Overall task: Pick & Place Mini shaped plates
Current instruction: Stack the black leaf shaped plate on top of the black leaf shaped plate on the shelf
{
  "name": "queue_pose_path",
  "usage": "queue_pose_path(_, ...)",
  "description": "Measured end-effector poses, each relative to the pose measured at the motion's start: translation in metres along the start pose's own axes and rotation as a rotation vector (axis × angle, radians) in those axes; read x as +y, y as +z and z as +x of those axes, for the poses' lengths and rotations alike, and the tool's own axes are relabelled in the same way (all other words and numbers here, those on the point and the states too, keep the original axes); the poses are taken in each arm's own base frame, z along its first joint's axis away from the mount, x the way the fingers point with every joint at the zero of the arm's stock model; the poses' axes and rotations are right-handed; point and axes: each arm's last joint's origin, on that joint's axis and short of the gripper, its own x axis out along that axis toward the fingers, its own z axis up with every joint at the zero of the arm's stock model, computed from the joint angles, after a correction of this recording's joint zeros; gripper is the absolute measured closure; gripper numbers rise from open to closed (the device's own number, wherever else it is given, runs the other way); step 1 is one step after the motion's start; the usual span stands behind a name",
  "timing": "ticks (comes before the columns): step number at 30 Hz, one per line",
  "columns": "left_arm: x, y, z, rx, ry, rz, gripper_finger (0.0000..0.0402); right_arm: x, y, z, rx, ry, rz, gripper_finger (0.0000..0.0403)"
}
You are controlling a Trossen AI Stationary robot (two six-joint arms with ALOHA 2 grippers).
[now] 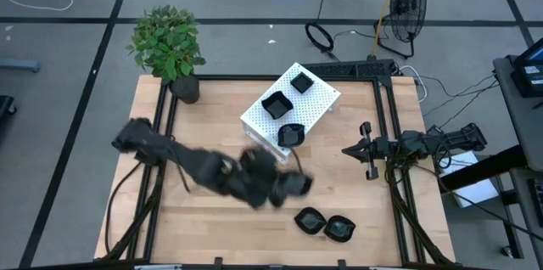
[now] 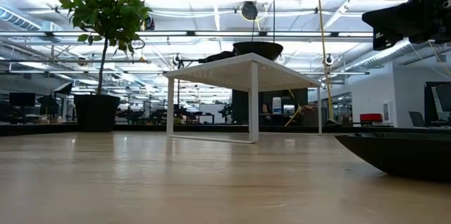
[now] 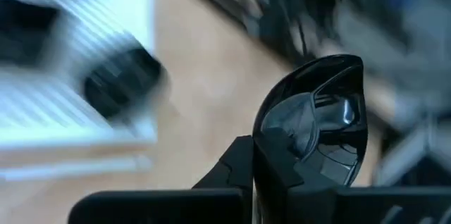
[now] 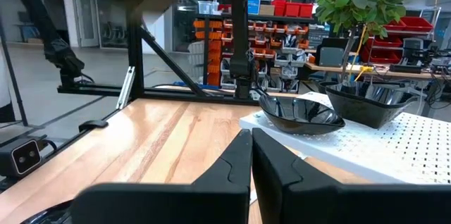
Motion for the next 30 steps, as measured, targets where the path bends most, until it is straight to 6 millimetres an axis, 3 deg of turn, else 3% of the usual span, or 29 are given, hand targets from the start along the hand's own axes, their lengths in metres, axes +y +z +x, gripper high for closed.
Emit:
queue_pose_path(6,0.041,0.061,-0.021,-0.139,0.053,-0.125,0.0398,0.0,0.0,0.0,0.0,0.0,0.0,0.0403)
queue_pose_path(11,0.073,0.09,0.002,-0.11,0.118,-0.2,0.0398,0.0,0.0,0.0,0.0,0.0,0.0,0.0403)
queue_pose_path(14,0.084,0.093,0.027,-0.08,0.178,-0.2,0.0399,0.0,0.0,0.0,0.0,0.0,0.0,0.0403)
queue_pose_path(20,0.1,0.081,0.071,0.027,0.318,-0.165,0.0399,0.0,0.0,0.0,0.0,0.0,0.0,0.0403)
queue_pose_path(25,0.108,0.074,0.095,0.075,0.38,-0.18,0.0397,0.0,0.0,0.0,0.0,0.0,0.0,0.0403)
queue_pose_path(30,0.112,0.069,0.106,0.105,0.422,-0.191,0.0396,0.0,0.0,0.0,-0.001,0.0,0.0,0.0403)
